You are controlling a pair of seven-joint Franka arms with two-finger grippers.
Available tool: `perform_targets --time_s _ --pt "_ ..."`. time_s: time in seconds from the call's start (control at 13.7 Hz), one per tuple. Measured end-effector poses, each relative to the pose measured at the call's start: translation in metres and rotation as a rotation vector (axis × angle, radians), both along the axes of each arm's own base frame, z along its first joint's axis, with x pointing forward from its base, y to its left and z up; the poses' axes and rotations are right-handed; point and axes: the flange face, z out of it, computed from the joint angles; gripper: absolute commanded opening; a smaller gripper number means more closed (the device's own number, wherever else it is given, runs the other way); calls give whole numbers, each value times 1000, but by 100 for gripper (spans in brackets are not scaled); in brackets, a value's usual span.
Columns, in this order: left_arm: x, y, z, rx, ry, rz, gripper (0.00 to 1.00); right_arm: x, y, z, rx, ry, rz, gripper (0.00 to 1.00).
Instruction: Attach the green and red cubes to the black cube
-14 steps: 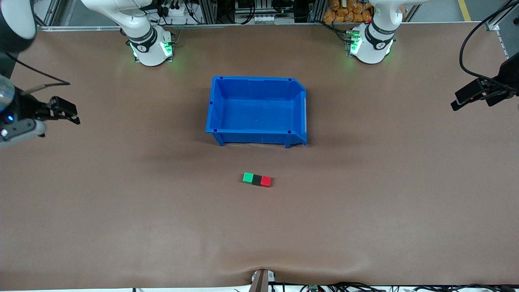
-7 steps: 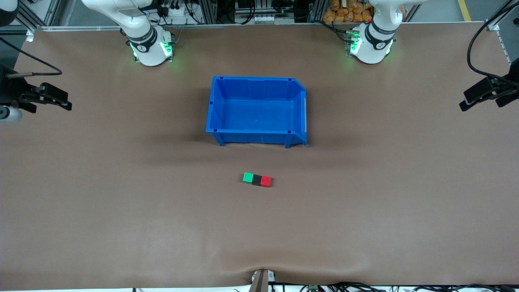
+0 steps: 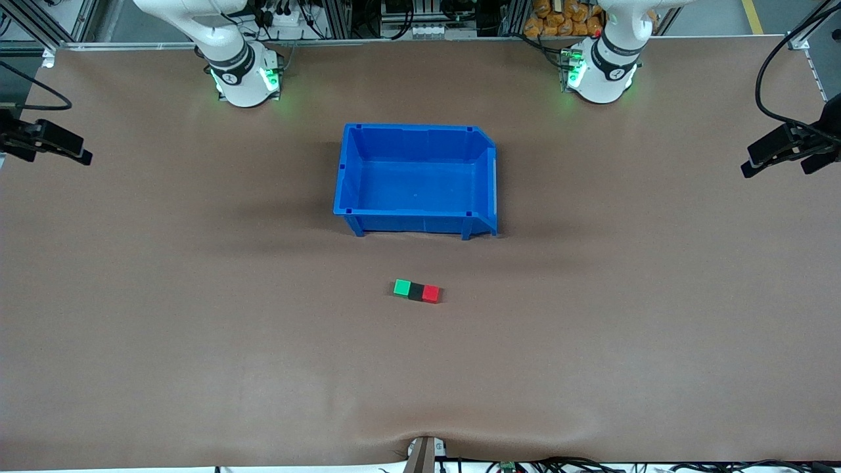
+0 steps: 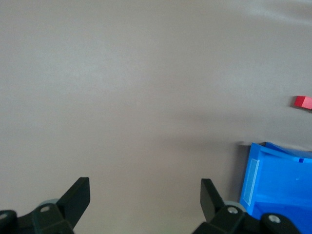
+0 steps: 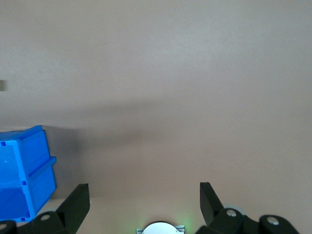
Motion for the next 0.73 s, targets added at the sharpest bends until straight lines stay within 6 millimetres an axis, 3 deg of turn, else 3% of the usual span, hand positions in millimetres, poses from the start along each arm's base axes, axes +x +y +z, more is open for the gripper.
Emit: perform_targets --time_s 0.36,0.73 --pt "2 14 -4 3 7 -34 100 -4 12 7 -6 -6 -44 100" --pt "2 13 -5 3 11 -36 100 -6 13 8 -3 -5 -46 100"
